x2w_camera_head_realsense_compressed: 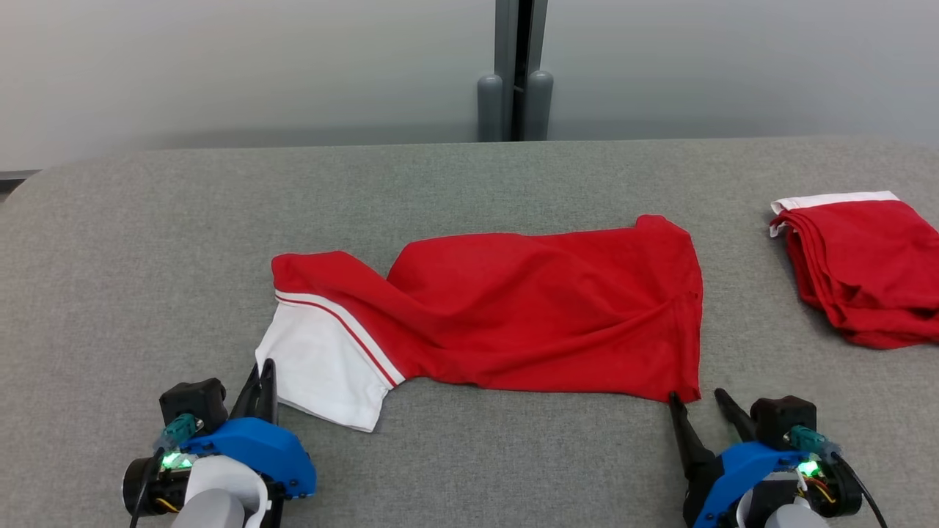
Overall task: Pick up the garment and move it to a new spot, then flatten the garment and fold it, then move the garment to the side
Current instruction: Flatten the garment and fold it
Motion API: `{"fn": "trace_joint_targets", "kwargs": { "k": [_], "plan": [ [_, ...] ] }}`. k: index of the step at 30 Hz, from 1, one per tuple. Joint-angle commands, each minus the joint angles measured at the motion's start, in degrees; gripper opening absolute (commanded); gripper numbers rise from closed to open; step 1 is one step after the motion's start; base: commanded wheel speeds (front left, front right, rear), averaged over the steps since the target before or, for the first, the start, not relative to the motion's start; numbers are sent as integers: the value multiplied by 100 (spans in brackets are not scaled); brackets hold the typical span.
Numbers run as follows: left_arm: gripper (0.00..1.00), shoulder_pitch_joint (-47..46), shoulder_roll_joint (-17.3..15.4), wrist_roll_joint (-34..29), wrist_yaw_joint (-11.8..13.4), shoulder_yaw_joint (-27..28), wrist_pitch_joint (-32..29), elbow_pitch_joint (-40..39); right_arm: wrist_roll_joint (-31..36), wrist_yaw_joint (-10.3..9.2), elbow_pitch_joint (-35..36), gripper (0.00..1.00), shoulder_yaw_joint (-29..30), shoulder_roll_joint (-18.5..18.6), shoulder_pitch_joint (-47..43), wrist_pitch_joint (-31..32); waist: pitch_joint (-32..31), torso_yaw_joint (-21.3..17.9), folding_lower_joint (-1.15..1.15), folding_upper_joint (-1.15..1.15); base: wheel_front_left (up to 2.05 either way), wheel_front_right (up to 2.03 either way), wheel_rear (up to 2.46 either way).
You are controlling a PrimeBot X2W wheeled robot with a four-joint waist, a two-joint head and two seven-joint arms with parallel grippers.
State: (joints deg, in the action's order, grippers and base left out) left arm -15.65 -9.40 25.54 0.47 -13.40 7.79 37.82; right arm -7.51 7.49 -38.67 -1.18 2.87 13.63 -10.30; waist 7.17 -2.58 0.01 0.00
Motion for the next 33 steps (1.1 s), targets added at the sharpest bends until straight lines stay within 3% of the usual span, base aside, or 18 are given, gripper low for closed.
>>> {"fn": "trace_joint_targets", "kwargs": {
  "k": [1, 2, 3, 4, 6, 9, 15, 22, 28, 33],
  "plan": [
    [0, 52, -11, -41, 29, 2, 45, -61, -12, 1, -137, 100, 26, 4, 109, 57, 3, 21, -1, 0, 0, 0, 0],
    [0, 63, -12, -43, 37, -8, 61, -102, -51, 1, -252, 91, 15, 5, 160, 99, 1, 35, -1, 0, 0, 0, 0],
    [0, 81, -12, -42, 40, -15, 84, -143, -123, 1, -360, 59, -2, 6, 206, 137, -1, 44, -1, 0, 0, 0, 0],
    [0, 104, -8, -39, 44, -25, 93, -176, -195, 1, -460, 46, -42, 5, 238, 172, -4, 49, -1, 0, 0, 0, 0],
    [0, 137, -19, -38, 54, -35, 120, -236, -369, 1, -608, 35, -141, -1, 297, 160, -10, 42, -1, 0, 0, 0, 0],
    [0, 155, -37, -23, 65, -40, 152, -326, -503, 1, -747, 1, -230, 1, 409, 107, -23, 8, -1, 0, 0, 0, 0],
    [0, 178, -74, -20, 110, -40, 255, -481, -784, 1, -889, 0, -404, 3, 650, -76, -57, -73, -1, 0, 0, 0, 0],
    [0, 161, -116, 11, 92, 6, 421, -836, -1246, 1, -543, 0, -647, 4, 731, -310, -163, -130, -1, 0, 0, 0, 0],
    [0, 184, -68, 401, -126, 153, 335, -1581, -1732, 1, 323, 0, -764, 4, 532, -218, -361, -153, -1, 0, 0, 0, 0],
    [0, 127, -82, 962, -303, 391, -33, -2624, -2225, 1, 1599, 0, -780, 32, 268, 256, -573, -179, -1, 0, 0, 0, 0]
  ]
}}
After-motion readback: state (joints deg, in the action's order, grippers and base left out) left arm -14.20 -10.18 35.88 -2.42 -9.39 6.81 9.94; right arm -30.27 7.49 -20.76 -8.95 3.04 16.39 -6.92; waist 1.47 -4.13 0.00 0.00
